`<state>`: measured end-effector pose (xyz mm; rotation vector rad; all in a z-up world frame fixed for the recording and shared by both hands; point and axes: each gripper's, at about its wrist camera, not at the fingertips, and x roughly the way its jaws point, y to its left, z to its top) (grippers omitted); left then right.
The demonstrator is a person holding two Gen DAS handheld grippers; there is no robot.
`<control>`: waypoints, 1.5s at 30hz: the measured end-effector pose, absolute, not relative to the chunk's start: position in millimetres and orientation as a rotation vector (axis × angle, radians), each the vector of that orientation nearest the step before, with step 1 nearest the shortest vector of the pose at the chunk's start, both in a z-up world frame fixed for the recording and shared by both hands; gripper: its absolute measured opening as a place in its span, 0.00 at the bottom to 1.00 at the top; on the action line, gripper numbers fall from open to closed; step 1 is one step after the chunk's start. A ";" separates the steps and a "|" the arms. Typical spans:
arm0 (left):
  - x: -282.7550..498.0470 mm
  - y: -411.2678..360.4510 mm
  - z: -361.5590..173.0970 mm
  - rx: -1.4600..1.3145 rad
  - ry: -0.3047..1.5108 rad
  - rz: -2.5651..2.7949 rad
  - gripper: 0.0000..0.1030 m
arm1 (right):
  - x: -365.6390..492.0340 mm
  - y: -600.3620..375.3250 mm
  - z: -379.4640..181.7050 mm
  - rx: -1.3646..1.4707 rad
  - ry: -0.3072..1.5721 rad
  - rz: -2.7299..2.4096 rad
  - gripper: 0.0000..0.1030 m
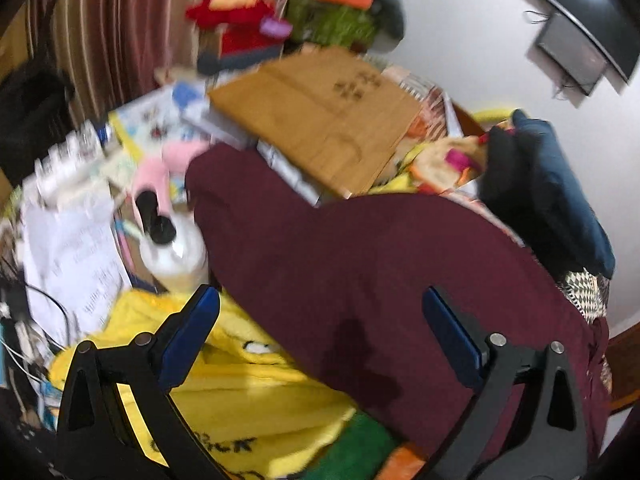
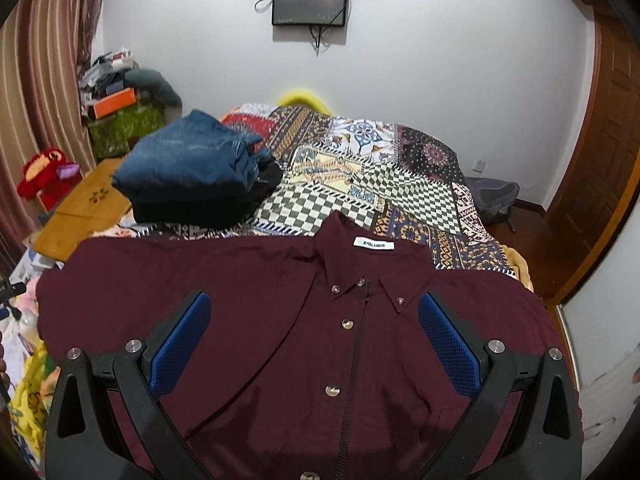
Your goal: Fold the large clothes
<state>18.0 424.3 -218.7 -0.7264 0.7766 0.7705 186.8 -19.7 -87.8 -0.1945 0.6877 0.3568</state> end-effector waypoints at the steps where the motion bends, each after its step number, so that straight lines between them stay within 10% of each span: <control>1: 15.9 430.8 -228.7 -0.769 0.790 0.766 0.99 | 186.0 -18.6 -88.5 -0.202 0.691 0.353 1.00; 13: 1.1 492.7 -320.2 -1.218 0.769 0.613 0.88 | 193.5 -3.4 -95.4 -0.281 0.711 0.327 1.00; 18: 5.7 509.4 -340.4 -1.281 0.734 0.611 0.73 | 194.3 -1.6 -96.7 -0.295 0.714 0.326 1.00; 22: 11.8 510.4 -329.5 -1.188 0.745 0.680 0.42 | 194.9 -6.2 -95.1 -0.275 0.729 0.329 1.00; 29: 32.2 490.9 -274.8 -0.870 0.781 0.750 0.06 | 189.3 -20.3 -86.5 -0.258 0.708 0.307 1.00; 45: 94.3 368.1 -53.7 -0.462 0.426 0.450 0.01 | 179.3 -77.6 -73.8 -0.243 0.639 0.232 1.00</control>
